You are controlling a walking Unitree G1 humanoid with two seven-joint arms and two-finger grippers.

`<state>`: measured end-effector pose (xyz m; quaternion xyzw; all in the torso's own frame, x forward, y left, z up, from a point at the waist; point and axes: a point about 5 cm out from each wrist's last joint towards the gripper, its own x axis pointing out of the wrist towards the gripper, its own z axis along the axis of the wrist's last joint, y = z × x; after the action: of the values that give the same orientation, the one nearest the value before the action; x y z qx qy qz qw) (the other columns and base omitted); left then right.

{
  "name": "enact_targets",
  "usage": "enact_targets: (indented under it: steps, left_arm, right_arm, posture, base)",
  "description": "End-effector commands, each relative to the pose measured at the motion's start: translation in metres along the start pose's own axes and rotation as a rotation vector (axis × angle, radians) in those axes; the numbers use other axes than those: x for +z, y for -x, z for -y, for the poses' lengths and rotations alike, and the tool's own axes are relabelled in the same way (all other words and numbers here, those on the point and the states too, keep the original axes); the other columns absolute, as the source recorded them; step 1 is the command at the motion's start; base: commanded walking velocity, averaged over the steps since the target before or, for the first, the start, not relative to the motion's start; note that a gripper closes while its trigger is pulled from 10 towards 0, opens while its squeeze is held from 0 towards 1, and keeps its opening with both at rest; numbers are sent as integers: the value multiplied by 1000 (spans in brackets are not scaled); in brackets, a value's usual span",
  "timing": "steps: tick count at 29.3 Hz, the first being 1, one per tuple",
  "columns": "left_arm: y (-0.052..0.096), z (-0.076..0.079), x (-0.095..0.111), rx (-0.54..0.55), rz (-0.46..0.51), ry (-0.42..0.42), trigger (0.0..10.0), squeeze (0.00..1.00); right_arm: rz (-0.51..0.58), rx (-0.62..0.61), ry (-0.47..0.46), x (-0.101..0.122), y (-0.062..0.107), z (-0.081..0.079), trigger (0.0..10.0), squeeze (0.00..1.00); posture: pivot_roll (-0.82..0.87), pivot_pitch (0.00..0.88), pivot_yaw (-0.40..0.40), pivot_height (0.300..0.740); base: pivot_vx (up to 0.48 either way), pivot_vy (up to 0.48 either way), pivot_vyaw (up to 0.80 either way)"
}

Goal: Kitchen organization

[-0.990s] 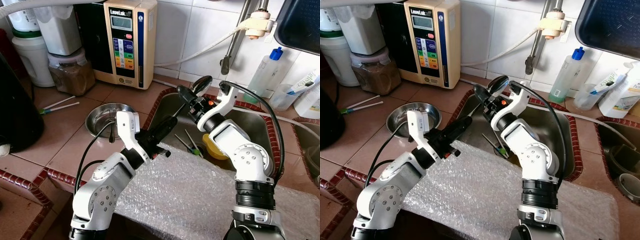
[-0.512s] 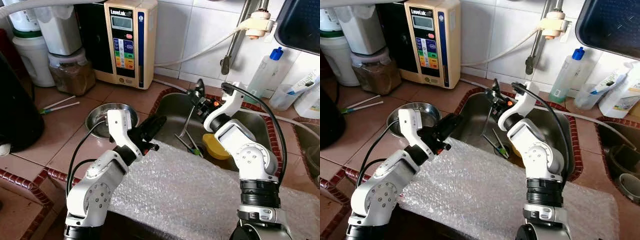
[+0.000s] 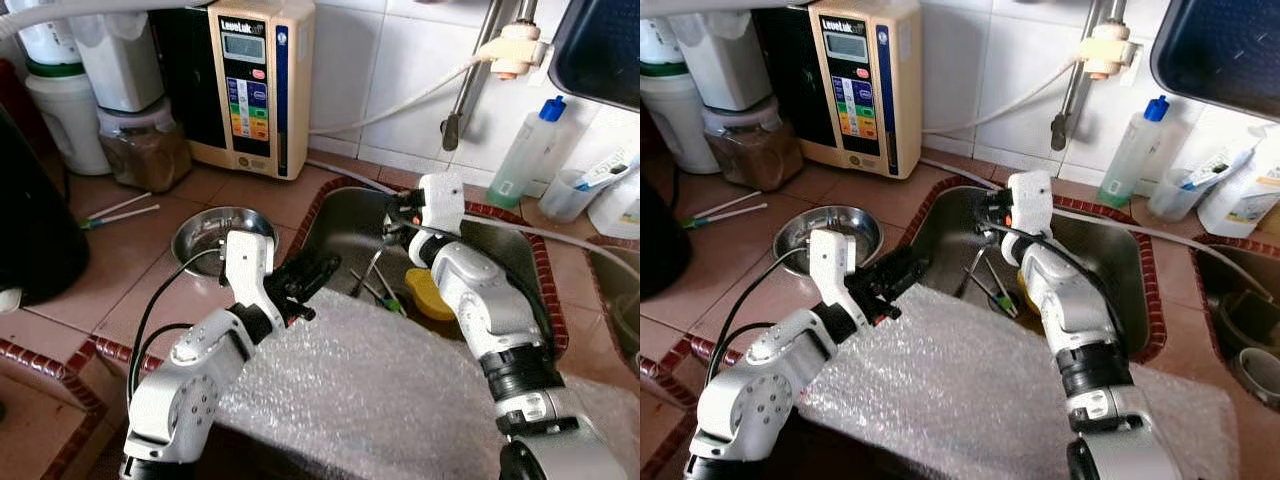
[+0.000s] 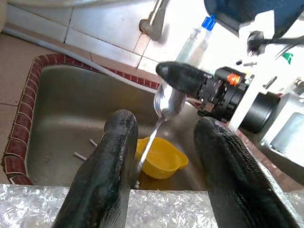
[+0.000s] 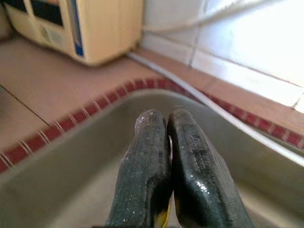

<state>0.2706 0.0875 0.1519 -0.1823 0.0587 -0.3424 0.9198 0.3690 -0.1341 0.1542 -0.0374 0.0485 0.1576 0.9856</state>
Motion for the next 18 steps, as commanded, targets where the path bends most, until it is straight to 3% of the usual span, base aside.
enact_targets:
  steps: [1, 9, 12, 15, 16, 17, 18]
  left_arm:
    - [0, 4, 1, -11, -2, -14, 10000, 1000]
    - [3, 3, -2, 0, -33, -39, 10000, 1000]
    - [5, 4, -7, -18, -78, -69, 10000, 1000]
    - [7, 4, -10, -25, -102, -78, 10000, 1000]
    - [7, 4, -11, -27, -104, -78, 10000, 1000]
    - [7, 4, -11, -28, -104, -78, 10000, 1000]
    - [7, 4, -11, -26, -104, -81, 10000, 1000]
  right_arm:
    - [29, -14, 43, 9, -2, 4, 0, 0]
    - [30, -37, 276, -1, -5, 11, 0, 0]
    - [62, -80, 492, -3, -5, 17, 0, 0]
    - [59, -99, 582, -7, -4, 20, 0, 0]
    - [44, -98, 606, -10, -3, 20, 3216, 0]
    - [35, -97, 623, -12, -3, 20, 3216, 0]
    - [10, -90, 649, -19, -3, 19, 10000, 0]
  posture:
    - [74, 0, -45, 740]
    - [79, 0, -45, 740]
    - [84, 0, -44, 740]
    - [85, 0, -43, 740]
    - [85, 0, -42, 740]
    - [85, 0, -42, 740]
    - [84, 0, -41, 740]
  base:
    - [0, 0, 0]
    - [0, 0, 0]
    - [0, 0, 0]
    - [0, 0, 0]
    - [0, 0, 0]
    - [0, 0, 0]
    - [0, 0, 0]
